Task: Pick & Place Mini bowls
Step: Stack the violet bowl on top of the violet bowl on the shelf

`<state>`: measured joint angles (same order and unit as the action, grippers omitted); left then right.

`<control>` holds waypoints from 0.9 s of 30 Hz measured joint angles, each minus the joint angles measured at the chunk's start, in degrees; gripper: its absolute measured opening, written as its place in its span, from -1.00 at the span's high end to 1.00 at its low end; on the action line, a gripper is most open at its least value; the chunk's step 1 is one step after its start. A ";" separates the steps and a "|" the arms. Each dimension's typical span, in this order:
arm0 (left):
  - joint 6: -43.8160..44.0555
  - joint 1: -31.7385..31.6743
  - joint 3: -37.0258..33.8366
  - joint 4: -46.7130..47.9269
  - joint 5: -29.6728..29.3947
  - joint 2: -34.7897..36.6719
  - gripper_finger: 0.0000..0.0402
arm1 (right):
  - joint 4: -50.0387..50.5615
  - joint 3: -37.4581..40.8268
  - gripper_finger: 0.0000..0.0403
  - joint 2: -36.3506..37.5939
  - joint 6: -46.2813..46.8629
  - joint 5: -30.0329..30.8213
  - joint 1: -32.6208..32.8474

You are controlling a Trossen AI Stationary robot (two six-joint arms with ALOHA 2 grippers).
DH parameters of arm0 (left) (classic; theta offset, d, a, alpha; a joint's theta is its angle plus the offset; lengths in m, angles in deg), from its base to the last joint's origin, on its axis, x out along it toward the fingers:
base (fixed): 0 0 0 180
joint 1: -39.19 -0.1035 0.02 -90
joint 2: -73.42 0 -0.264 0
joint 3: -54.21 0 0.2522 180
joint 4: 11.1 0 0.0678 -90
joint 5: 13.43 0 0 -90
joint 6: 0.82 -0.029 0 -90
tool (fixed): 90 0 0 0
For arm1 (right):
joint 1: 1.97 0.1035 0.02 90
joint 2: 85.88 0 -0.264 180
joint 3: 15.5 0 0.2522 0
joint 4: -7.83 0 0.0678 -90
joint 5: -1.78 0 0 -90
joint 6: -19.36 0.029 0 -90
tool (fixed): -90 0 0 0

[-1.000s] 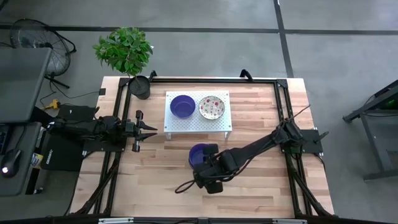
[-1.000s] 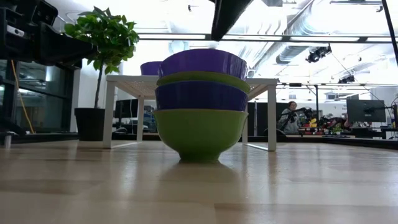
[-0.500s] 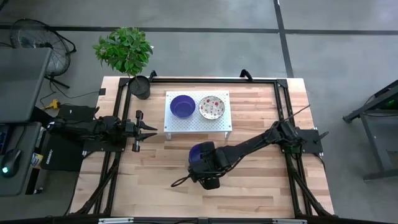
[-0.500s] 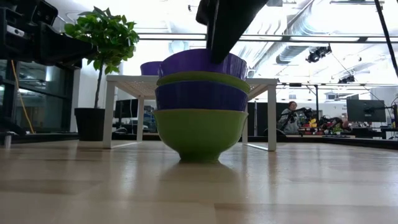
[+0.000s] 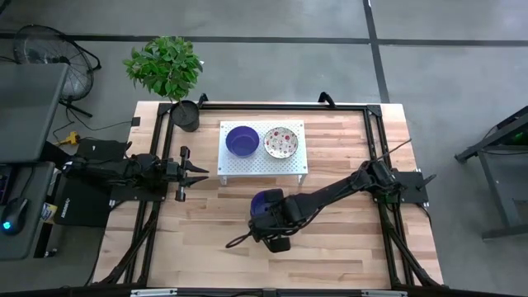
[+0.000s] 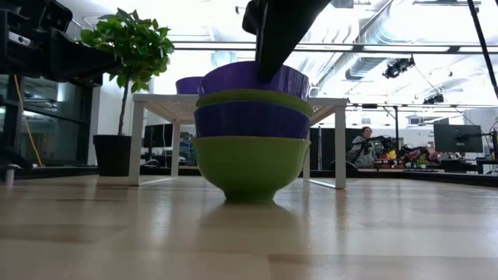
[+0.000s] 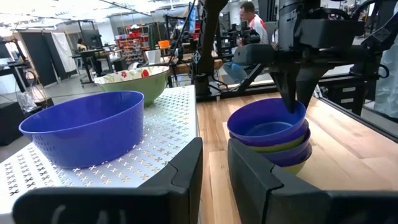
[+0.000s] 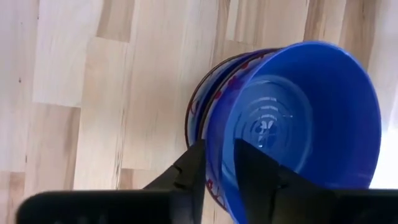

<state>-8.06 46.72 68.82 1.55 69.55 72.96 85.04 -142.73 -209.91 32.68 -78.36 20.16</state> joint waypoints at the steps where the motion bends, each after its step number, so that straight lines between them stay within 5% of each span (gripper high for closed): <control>1: -0.01 0.00 0.00 0.00 -0.01 0.00 0.64 | -0.23 0.00 0.69 0.00 0.01 0.00 -0.01; 10: -0.01 0.00 0.00 0.00 -0.01 -0.01 0.64 | -0.32 -0.02 0.98 0.00 -0.26 -1.96 -0.04; 27: -0.01 0.00 0.00 0.01 -0.03 0.01 0.64 | 7.26 -7.85 0.99 0.00 0.15 0.86 -0.04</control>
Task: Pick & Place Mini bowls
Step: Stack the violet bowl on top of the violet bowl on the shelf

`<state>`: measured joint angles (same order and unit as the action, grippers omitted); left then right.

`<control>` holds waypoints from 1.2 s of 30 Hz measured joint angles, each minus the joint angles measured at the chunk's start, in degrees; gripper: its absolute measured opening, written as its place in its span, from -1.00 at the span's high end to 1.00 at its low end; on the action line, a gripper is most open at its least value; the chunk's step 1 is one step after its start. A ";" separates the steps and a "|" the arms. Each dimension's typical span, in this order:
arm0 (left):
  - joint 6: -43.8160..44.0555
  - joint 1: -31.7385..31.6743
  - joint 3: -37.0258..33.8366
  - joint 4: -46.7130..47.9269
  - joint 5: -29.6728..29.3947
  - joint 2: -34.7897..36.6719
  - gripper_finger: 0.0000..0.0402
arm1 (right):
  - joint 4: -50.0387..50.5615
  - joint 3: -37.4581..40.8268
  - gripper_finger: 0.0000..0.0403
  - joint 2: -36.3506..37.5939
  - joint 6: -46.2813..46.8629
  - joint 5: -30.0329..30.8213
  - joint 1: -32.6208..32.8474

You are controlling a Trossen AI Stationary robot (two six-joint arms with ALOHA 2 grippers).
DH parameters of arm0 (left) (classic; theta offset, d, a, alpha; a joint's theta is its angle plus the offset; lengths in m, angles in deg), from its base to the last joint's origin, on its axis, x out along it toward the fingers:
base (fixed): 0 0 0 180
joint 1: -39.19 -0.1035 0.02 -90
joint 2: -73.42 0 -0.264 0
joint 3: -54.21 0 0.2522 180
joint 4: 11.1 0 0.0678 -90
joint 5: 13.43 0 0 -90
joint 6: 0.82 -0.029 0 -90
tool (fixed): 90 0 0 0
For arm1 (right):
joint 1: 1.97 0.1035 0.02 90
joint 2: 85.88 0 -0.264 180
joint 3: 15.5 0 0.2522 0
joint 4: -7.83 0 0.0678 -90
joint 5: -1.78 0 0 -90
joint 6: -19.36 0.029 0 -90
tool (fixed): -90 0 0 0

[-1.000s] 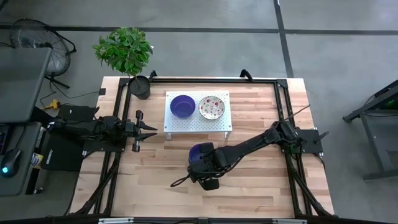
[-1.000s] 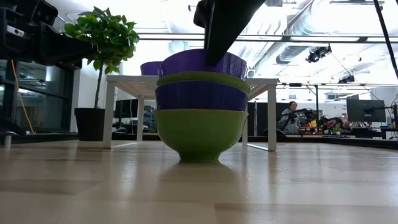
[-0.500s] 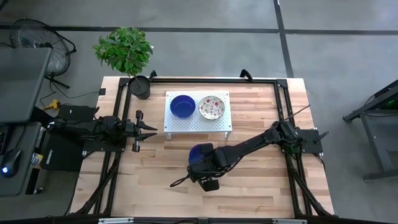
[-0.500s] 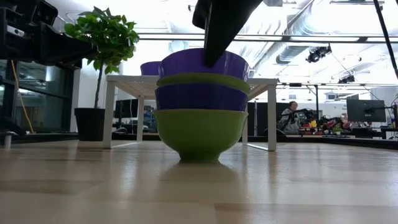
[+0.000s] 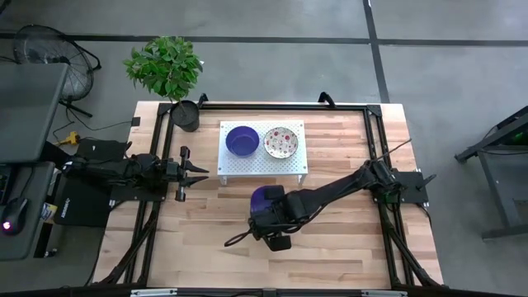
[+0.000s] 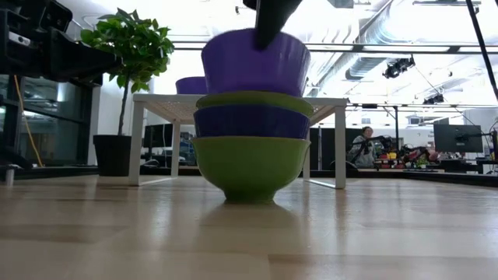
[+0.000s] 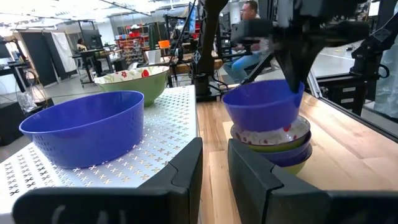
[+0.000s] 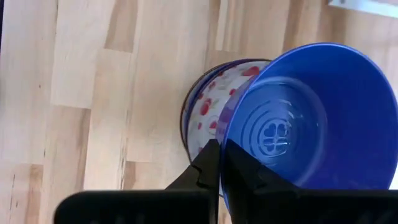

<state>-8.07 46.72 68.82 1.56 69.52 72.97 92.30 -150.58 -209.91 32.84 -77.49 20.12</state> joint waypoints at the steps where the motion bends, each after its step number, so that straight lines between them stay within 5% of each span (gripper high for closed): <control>1: 0.00 0.00 0.00 -0.01 0.00 -0.01 0.64 | 0.62 -0.74 0.99 0.00 0.00 0.26 0.00; 25: 0.00 0.00 0.00 0.01 0.00 -0.02 0.64 | 8.27 -13.55 1.00 0.02 -7.50 1.39 -0.06; 36: 0.00 0.00 0.00 0.00 0.00 -0.01 0.64 | 5.66 -13.59 1.00 2.52 -13.65 0.03 -2.54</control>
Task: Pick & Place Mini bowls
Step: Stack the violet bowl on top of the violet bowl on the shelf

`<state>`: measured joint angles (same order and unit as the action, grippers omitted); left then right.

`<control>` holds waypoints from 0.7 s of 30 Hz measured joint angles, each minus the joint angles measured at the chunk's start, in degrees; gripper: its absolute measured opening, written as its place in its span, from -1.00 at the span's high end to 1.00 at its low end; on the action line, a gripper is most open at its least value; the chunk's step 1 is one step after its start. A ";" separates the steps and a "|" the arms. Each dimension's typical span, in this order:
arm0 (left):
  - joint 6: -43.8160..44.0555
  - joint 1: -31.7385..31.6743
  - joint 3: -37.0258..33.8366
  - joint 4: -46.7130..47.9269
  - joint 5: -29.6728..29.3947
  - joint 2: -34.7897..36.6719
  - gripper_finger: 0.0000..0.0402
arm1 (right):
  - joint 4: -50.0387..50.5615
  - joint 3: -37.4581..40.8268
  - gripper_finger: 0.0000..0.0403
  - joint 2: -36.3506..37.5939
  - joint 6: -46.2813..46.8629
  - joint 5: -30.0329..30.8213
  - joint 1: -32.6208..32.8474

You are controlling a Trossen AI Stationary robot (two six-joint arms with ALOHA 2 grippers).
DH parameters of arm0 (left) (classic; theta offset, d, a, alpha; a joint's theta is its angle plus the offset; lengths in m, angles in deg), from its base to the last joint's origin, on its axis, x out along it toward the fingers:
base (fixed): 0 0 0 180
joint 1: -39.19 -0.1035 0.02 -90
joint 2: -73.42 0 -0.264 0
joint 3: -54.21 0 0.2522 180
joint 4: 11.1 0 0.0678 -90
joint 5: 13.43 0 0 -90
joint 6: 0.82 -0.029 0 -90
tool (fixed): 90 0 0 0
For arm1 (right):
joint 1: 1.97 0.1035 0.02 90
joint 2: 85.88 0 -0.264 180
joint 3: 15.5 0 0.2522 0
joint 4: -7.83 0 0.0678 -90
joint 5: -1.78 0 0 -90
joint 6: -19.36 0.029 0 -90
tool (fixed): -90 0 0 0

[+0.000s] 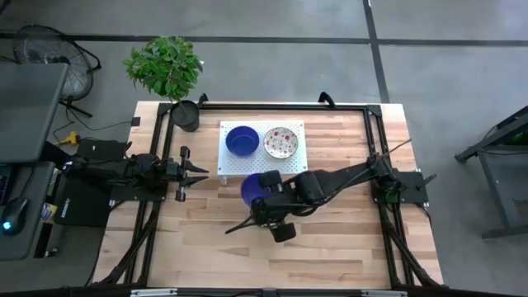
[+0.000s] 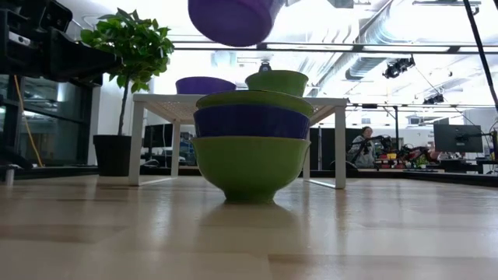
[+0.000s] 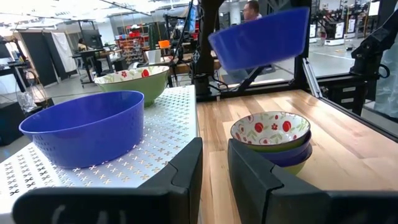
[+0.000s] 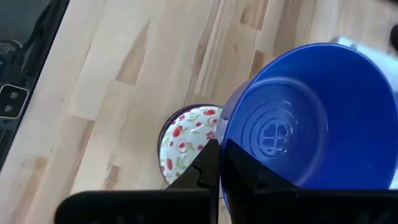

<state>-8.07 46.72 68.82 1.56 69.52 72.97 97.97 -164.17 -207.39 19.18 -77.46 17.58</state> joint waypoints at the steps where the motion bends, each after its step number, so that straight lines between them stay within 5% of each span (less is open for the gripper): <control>1: 0.01 0.00 0.00 -0.01 -0.01 -0.01 0.64 | -0.18 -0.11 1.00 0.09 -1.01 -0.20 -0.42; 13: 0.00 0.00 0.00 -0.01 0.02 -0.01 0.64 | -4.85 0.05 1.00 3.84 -21.22 -1.03 -10.54; 21: 0.00 0.00 0.00 -0.01 0.02 -0.01 0.64 | -5.66 -0.13 1.00 4.15 -40.89 -7.53 -18.25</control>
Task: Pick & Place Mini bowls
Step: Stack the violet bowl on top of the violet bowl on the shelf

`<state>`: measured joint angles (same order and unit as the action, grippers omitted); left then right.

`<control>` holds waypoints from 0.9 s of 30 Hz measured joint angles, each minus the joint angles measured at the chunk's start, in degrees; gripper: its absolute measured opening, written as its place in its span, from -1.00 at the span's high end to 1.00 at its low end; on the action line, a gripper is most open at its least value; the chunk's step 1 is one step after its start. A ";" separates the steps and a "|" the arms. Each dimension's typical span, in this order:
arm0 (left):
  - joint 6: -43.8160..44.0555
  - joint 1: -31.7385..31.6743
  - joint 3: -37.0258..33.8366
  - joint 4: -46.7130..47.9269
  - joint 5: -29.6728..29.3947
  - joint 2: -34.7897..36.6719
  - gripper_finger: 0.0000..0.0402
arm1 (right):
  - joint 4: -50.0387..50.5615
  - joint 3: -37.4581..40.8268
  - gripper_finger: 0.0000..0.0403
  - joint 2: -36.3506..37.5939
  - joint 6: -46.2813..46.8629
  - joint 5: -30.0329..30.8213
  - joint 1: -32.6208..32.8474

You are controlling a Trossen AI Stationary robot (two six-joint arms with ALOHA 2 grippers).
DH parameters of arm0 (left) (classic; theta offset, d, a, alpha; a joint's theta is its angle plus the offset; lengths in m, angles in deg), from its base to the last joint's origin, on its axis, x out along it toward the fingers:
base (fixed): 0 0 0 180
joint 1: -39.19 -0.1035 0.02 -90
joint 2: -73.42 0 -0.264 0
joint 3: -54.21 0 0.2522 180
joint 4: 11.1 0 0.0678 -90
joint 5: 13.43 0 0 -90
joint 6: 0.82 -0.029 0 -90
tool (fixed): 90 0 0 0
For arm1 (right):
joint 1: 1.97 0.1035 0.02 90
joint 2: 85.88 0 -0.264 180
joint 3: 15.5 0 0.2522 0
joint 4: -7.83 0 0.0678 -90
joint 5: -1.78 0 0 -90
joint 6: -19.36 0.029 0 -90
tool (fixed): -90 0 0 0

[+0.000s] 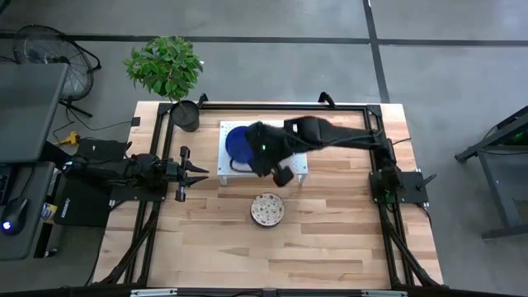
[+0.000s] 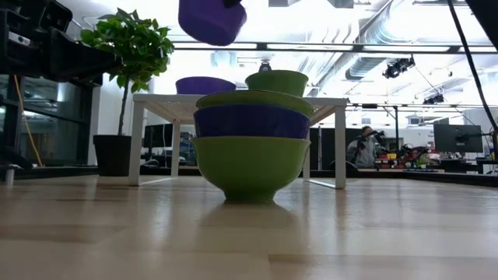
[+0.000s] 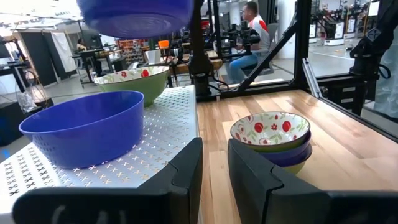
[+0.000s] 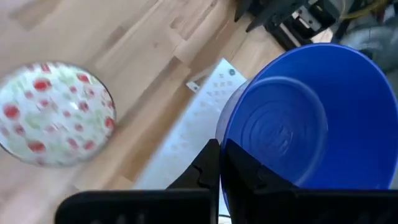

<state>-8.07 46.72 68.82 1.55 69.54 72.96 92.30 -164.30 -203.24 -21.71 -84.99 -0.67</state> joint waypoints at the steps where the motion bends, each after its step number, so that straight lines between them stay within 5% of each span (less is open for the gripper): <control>1: 0.00 0.00 0.00 0.01 0.00 0.00 0.64 | -0.22 0.00 1.00 0.00 -2.17 -0.33 -0.83; 16: 0.00 0.00 0.00 0.02 0.00 0.00 0.64 | -7.99 6.68 1.00 -0.09 -20.71 -2.81 -9.72; 27: 0.00 0.00 0.00 0.00 -0.02 0.02 0.64 | -12.89 13.38 1.00 -0.16 -15.98 -3.17 -11.22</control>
<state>-8.07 46.72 68.82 1.55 69.52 72.98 79.42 -150.93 -203.40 -37.69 -88.16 -11.89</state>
